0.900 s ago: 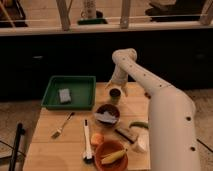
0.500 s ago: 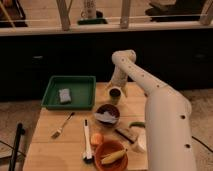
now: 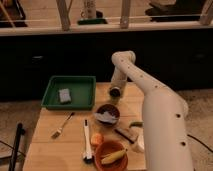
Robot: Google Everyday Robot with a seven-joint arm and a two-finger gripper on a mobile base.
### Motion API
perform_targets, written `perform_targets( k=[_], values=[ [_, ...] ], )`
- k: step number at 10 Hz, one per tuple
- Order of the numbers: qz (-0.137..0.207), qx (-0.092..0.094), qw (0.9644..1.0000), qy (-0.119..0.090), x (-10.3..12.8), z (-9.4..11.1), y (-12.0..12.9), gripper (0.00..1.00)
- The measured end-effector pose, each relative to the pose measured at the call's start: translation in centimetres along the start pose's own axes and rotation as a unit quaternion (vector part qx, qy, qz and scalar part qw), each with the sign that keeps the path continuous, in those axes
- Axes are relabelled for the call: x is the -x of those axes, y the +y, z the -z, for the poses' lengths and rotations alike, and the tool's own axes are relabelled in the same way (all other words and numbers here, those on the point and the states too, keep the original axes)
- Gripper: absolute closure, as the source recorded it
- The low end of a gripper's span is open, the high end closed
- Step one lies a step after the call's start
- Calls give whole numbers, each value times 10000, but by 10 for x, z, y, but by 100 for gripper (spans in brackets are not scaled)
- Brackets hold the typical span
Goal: Stack cups into tray
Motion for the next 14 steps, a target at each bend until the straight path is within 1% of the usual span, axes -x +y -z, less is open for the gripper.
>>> perform_targets(
  k=[2,3,5,6,10,12,14],
  values=[
    [12,16,10000,15,-1,2,-3,97],
    [6,25,10000,39,-2,5,-2,100],
    [55,5,10000,62,1,12,-6,100],
    [92,-46,9999,106,3,16,-9,100],
    [266,-261,9989,269,12,45,-18,100],
    [341,-334,9984,315,17,55,-23,100],
    [407,-366,9978,379,21,66,-29,100]
  ],
)
